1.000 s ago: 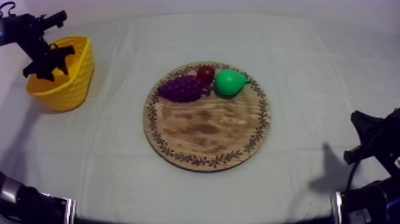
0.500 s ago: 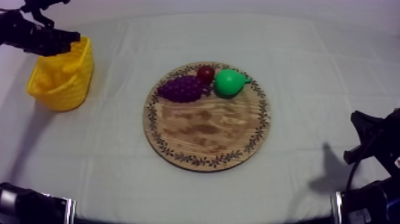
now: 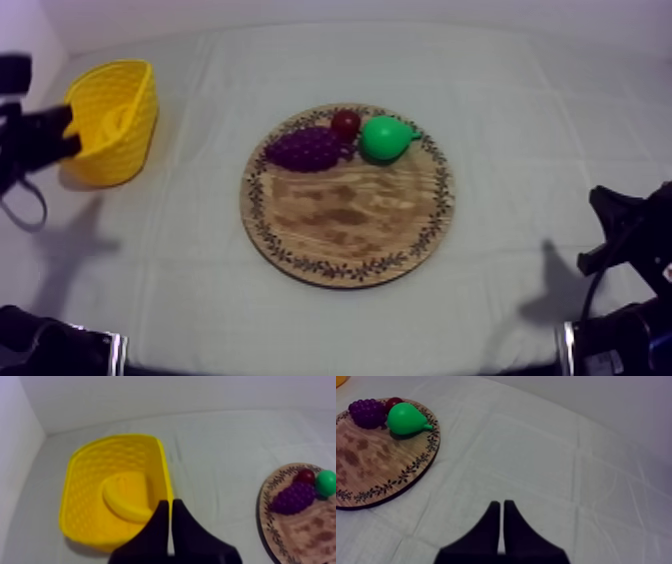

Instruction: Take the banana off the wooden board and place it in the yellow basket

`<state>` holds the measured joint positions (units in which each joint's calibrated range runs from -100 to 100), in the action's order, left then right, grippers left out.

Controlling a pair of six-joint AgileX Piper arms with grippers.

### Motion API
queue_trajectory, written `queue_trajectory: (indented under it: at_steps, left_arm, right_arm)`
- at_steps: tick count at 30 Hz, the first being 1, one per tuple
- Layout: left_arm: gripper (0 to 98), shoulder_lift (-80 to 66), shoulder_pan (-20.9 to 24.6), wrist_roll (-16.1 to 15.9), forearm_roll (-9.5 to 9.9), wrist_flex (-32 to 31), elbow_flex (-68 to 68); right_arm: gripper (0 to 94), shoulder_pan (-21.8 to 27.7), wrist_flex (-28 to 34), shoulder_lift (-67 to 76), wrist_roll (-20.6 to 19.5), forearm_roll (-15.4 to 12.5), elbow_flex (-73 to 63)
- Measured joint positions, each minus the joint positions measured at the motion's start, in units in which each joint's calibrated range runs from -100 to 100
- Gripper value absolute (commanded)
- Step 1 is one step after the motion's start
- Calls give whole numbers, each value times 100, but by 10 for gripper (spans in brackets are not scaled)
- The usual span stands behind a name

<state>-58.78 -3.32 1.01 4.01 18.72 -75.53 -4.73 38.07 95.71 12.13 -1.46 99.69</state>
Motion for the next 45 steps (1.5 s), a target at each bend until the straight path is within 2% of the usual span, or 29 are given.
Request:
queue_trajectory:
  at_steps: [3, 7, 11, 16, 21, 25, 45]
  left_arm:
    - [3, -1057, 36, 88, -74, 757, -761]
    - [3, -2327, 169, -48, -307, 1533, -1603]
    - [2, -3155, 162, -157, -289, 1956, -2098]
    - [1, -3801, 125, 105, -235, 1628, -2362]
    - [1, -4079, 118, 708, -209, 1378, -2417]
    - [1, -4108, 31, 978, -209, 1352, -2417]
    - [1, -4122, -9, 973, -204, 1349, -2423]
  right_arm:
    - [5, 0, 8, 0, 0, 0, 0]
    - [5, 0, 8, 0, 0, 0, 0]
    - [5, 0, 8, 0, 0, 0, 0]
    - [5, 0, 8, 0, 0, 0, 0]
    - [5, 0, 8, 0, 0, 0, 0]
    - [5, 0, 8, 0, 0, 0, 0]
    - [5, 0, 8, 0, -5, 0, 0]
